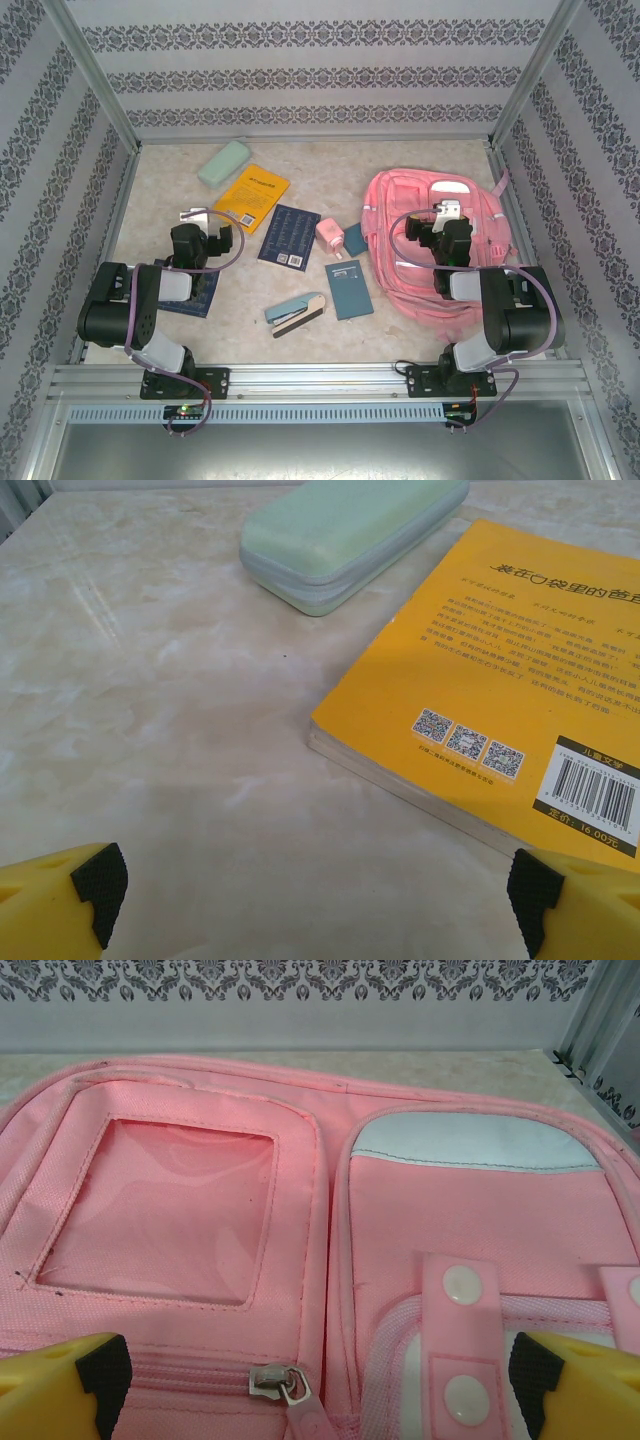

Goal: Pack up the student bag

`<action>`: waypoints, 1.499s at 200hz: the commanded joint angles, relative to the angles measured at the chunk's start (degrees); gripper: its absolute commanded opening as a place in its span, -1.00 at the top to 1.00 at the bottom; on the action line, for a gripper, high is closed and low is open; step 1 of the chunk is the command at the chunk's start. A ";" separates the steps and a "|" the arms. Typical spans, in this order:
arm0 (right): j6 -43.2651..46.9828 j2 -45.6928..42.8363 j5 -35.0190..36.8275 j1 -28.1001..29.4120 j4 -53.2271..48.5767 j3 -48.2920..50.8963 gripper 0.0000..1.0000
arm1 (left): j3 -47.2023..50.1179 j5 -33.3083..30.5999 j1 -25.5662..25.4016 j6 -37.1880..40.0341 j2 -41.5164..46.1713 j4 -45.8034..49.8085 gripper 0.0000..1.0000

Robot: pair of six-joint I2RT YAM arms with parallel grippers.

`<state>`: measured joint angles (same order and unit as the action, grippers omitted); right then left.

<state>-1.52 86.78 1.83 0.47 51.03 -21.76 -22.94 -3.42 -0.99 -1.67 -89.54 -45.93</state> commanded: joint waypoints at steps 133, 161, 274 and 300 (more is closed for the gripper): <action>-20.91 -29.28 10.54 -3.48 -33.46 -5.14 -0.96 | -37.95 -5.40 0.56 -20.74 15.21 66.06 -0.99; -28.80 -38.02 4.78 -5.40 -46.77 -7.34 -0.96 | -43.14 1.31 0.56 -24.58 14.55 74.07 -0.99; -44.08 -33.63 2.36 12.85 -74.31 -5.88 -0.96 | -39.59 12.17 -4.52 -26.64 17.00 74.16 -0.99; -46.62 -22.74 2.01 20.32 -69.02 -8.37 -0.96 | -39.58 12.12 -6.21 -26.11 17.20 75.11 -0.99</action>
<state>-43.11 56.86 4.47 15.66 -21.71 -28.64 -63.11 7.75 -5.67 -27.70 -72.90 26.83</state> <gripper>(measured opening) 0.981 0.997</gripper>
